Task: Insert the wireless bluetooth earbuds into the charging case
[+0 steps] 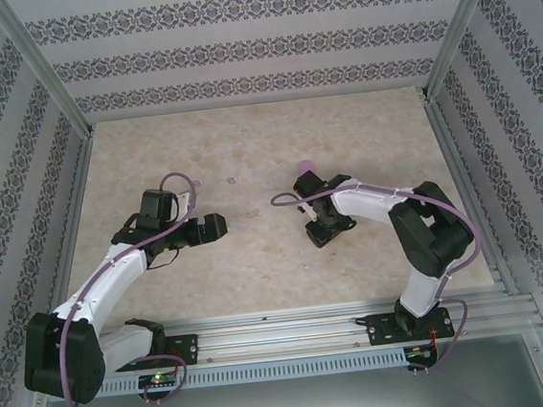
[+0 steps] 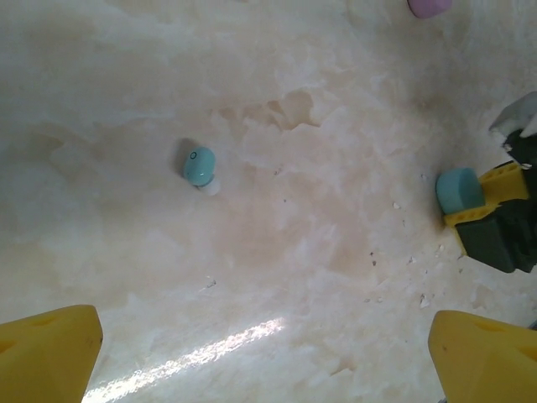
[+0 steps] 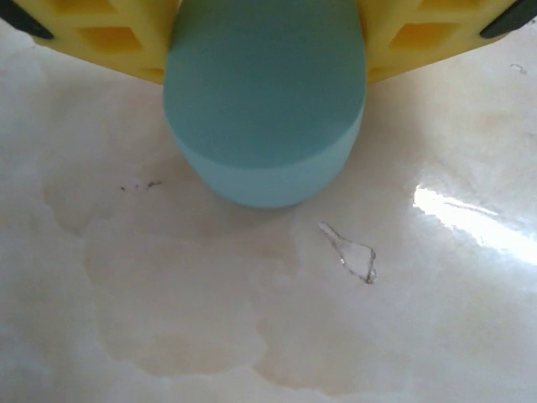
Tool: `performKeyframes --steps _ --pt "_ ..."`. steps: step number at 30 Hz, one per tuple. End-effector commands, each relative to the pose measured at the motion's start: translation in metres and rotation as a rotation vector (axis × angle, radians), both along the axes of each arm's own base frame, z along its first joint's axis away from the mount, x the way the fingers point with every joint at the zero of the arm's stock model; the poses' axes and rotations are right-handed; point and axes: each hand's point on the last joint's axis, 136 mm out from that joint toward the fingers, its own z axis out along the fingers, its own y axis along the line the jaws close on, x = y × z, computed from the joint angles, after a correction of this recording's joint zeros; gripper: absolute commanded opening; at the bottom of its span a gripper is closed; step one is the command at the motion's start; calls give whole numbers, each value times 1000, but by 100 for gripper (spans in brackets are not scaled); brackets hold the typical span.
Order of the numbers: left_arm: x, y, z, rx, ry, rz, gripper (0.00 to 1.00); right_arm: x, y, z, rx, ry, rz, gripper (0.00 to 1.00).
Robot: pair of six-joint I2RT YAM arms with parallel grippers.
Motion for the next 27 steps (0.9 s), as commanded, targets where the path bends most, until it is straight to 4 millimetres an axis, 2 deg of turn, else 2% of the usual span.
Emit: performKeyframes --steps 1,5,7,8,13,18,21,27 --pt "-2 -6 7 -46 -13 3 100 -4 4 0 -20 31 57 38" --pt "-5 -6 23 -42 -38 -13 94 -5 8 12 -3 -3 97 36" --pt "-8 -10 34 -70 -64 -33 84 -8 15 23 21 -34 128 36" --pt "-8 -11 40 -84 -78 -37 82 -9 18 29 37 -50 142 36" --pt "-5 -18 72 -154 -137 -44 84 -19 49 76 190 -143 236 36" --pt "-2 -46 98 -289 -97 -115 79 -38 91 126 436 -181 326 36" --pt "-3 -75 113 -356 -107 -192 77 -44 110 150 525 -194 371 35" --pt "-15 -120 123 -459 -49 -307 64 -52 127 171 599 -233 410 34"
